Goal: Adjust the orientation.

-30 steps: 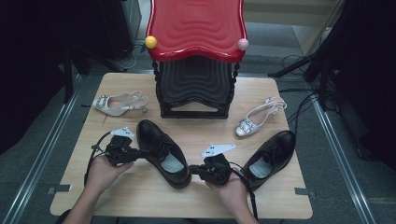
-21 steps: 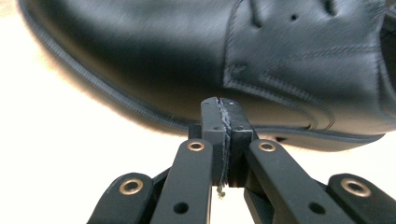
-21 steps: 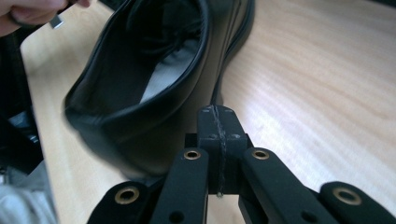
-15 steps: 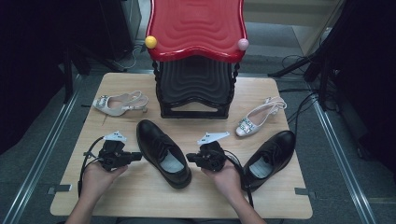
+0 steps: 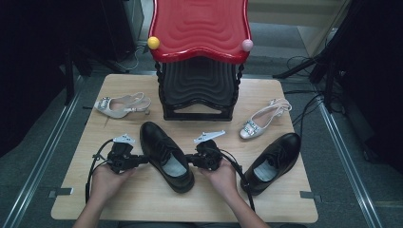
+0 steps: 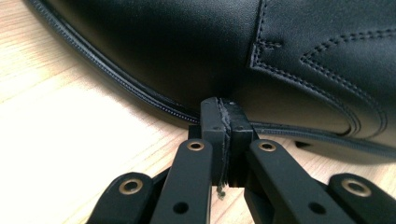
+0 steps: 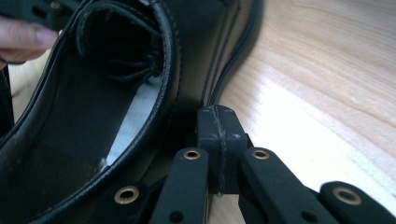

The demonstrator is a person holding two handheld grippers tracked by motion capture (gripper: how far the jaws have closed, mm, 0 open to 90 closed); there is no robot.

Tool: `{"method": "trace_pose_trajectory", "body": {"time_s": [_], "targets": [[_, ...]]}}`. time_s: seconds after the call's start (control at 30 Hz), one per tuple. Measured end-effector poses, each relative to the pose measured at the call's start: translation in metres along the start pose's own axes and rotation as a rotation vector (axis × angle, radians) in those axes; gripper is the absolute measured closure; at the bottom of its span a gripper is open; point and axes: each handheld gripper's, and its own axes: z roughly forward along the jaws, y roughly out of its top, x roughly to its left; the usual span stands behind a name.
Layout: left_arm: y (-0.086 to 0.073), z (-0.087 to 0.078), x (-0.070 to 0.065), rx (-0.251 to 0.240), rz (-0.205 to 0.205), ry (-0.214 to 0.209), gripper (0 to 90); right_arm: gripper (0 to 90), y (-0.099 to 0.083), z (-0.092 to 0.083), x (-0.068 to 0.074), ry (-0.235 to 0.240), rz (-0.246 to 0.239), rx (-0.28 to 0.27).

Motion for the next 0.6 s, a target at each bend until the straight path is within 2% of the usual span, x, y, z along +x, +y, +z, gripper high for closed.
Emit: {"method": "trace_pose_trajectory", "body": {"time_s": [0.23, 0.5, 0.6], "targets": [[0.002, 0.002, -0.001, 0.003, 0.0, -0.009, 90.0, 90.0, -0.006, -0.006, 0.008, 0.019, 0.001, 0.01], [0.006, 0.006, -0.006, 0.017, 0.026, -0.014, 90.0, 90.0, -0.012, -0.011, 0.015, 0.009, -0.007, 0.021], [0.008, 0.008, -0.006, 0.018, 0.024, -0.021, 90.0, 90.0, -0.013, -0.012, 0.016, 0.013, 0.001, 0.018]]}}
